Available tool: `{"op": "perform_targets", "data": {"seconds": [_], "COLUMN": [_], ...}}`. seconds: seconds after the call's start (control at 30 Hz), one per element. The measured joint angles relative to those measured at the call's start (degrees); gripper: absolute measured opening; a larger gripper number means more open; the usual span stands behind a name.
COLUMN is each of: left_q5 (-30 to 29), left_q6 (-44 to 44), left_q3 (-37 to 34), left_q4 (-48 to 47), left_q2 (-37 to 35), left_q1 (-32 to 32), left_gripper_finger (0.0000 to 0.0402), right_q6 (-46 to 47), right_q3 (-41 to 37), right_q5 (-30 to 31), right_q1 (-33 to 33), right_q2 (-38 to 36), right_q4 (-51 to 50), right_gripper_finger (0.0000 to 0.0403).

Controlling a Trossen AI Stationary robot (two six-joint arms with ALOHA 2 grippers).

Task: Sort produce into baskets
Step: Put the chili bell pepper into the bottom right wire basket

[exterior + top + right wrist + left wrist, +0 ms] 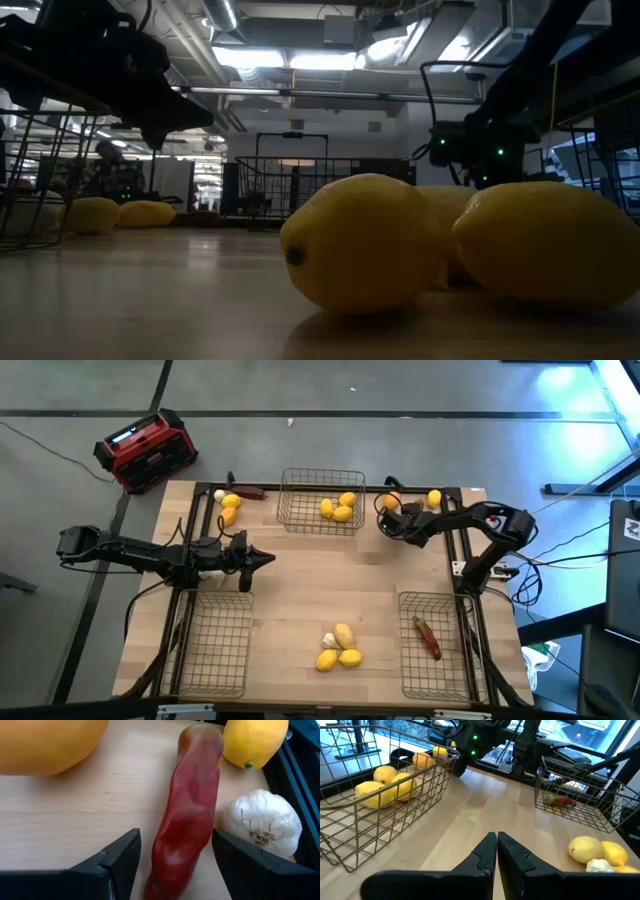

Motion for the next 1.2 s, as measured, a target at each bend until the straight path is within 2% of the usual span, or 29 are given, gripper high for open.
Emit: {"op": "perform_targets", "data": {"seconds": [0.13,0.4,0.53,0.97,1.2], "left_q5": [0.0,0.0,0.0,0.0,0.0], "left_q6": [0.0,-0.5,-0.5,-0.2,1.5], "left_q3": [0.0,0.0,0.0,0.0,0.0], "left_q4": [0.0,0.0,0.0,0.1,0.1], "left_q2": [0.0,0.0,0.0,0.0,0.0], "left_q1": [0.0,0.0,0.0,0.0,0.0], "left_gripper_finger": [0.0013,0.0013,0.0013,0.0013,0.0013], "right_q6": [0.0,-0.1,-1.1,-3.2,-3.2], "right_q3": [0.0,0.0,-0.1,1.4,5.9], "right_q5": [0.3,-0.4,-0.3,-1.3,-1.6], "right_q1": [0.0,0.0,0.0,2.0,5.5], "right_q2": [0.5,0.6,0.6,0.5,0.5], "right_q4": [0.8,0.9,0.7,-1.6,-12.4], "right_gripper_finger": [0.0228,0.014,0.0112,0.0107,0.0107]}}
